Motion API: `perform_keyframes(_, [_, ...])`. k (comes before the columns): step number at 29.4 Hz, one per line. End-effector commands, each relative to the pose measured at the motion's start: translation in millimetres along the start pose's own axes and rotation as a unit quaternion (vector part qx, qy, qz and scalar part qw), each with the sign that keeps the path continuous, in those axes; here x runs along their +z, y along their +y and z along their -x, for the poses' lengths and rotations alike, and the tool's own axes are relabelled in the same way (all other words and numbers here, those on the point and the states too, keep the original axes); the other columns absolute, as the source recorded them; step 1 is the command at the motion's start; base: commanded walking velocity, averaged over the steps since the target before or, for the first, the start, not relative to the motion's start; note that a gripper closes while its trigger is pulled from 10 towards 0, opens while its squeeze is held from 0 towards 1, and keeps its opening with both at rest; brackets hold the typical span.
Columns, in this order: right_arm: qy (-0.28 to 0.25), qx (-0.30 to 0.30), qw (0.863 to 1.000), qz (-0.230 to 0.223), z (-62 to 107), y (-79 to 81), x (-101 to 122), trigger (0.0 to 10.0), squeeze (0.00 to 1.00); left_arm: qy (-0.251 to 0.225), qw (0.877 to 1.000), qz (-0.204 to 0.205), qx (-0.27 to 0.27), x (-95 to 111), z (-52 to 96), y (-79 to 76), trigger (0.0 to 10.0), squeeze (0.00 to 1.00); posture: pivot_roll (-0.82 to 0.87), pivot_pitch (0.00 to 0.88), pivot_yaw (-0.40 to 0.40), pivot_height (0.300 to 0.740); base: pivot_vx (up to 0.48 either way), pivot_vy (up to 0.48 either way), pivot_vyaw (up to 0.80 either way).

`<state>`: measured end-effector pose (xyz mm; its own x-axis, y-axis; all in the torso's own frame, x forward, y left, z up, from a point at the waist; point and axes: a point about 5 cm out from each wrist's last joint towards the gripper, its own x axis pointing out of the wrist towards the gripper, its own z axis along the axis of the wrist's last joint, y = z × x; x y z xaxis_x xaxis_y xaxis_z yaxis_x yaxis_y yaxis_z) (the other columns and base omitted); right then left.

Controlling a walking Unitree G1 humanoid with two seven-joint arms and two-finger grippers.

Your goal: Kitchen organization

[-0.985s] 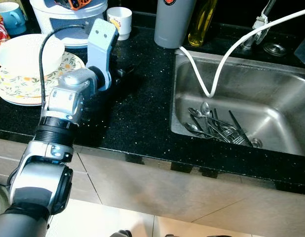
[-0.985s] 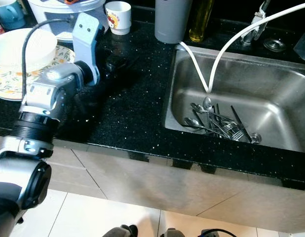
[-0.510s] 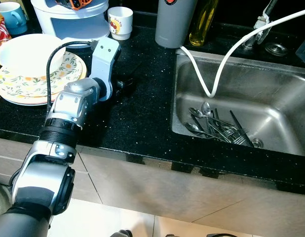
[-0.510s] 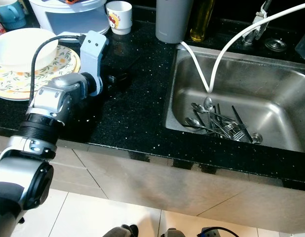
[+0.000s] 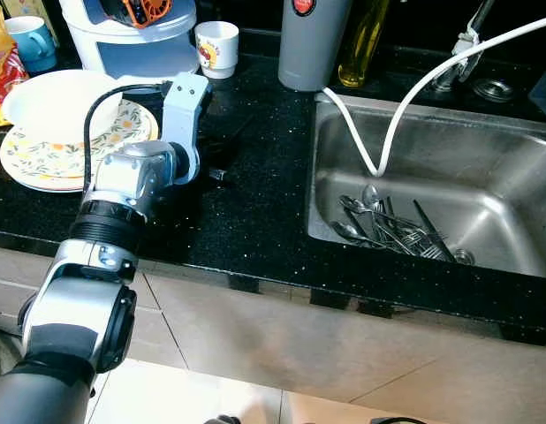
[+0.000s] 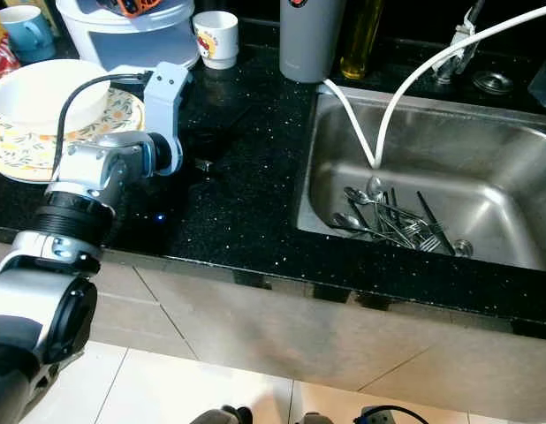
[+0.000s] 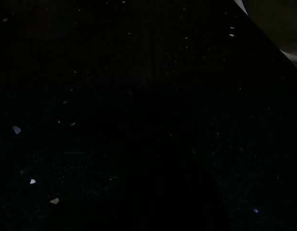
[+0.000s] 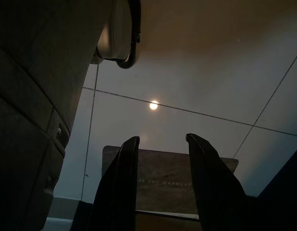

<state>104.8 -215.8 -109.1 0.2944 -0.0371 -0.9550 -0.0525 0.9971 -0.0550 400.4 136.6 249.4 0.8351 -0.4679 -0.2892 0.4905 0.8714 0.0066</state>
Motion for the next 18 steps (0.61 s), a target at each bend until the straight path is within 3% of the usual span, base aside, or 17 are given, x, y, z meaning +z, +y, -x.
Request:
perform_keyframes(1, [0.014, -0.003, 1.000, -0.016, 0.6, -0.7, -9, 10.0, 0.00, 0.057, 0.998, 0.026, -0.011, -25, -5.9, -3.5, 0.0, 0.00, 0.01, 0.141, -0.032, 0.740, 0.000, 0.000, 0.00])
perform_keyframes(7, [0.012, -0.002, 1.000, -0.017, 0.3, 0.2, -7, 10.0, 0.00, 0.016, 0.999, 0.023, -0.020, -10, -4.0, -5.4, 0.0, 0.00, 0.01, 0.135, -0.031, 0.740, 0.000, 0.000, 0.00])
perform_keyframes(9, [0.010, -0.002, 1.000, -0.017, 0.0, 1.3, -5, 10.0, 0.00, -0.054, 0.997, 0.023, -0.044, 12, -0.4, -10.8, 0.0, 0.00, 0.01, 0.133, -0.032, 0.740, 0.000, 0.000, 0.00])
perform_keyframes(11, [0.009, -0.001, 1.000, -0.018, -0.3, 2.5, -4, 10.0, 0.00, -0.141, 0.986, 0.027, -0.083, 37, 8.6, -19.6, 0.0, 0.00, 0.01, 0.130, -0.033, 0.740, 0.000, 0.000, 0.00])
perform_keyframes(12, [0.009, -0.001, 1.000, -0.018, -0.3, 2.5, -4, 10.0, 0.00, -0.141, 0.986, 0.027, -0.083, 37, 8.6, -19.6, 0.0, 0.00, 0.01, 0.130, -0.033, 0.740, 0.000, 0.000, 0.00])
perform_keyframes(14, [0.009, -0.001, 1.000, -0.017, -0.4, 3.5, -4, 10.0, 0.00, -0.214, 0.970, 0.016, -0.114, 56, 20.0, -27.2, 0.0, 0.00, 0.02, 0.127, -0.036, 0.740, 0.000, 0.000, 0.00])
perform_keyframes(15, [0.009, -0.001, 1.000, -0.017, -0.4, 3.5, -4, 10.0, 0.00, -0.214, 0.970, 0.016, -0.114, 56, 20.0, -27.2, 0.0, 0.00, 0.02, 0.127, -0.036, 0.740, 0.000, 0.000, 0.00])
perform_keyframes(16, [0.009, 0.000, 1.000, -0.017, -0.5, 3.9, -4, 10.0, 0.00, -0.247, 0.960, 0.020, -0.133, 64, 27.2, -31.6, 0.0, 0.00, 0.02, 0.127, -0.036, 0.740, 0.000, 0.000, 0.00])
perform_keyframes(18, [0.009, 0.000, 1.000, -0.016, -0.5, 4.1, -4, 10.0, 0.00, -0.266, 0.952, 0.022, -0.147, 69, 32.5, -34.8, 0.0, 0.00, 0.02, 0.124, -0.038, 0.740, 0.000, 0.000, 0.00])
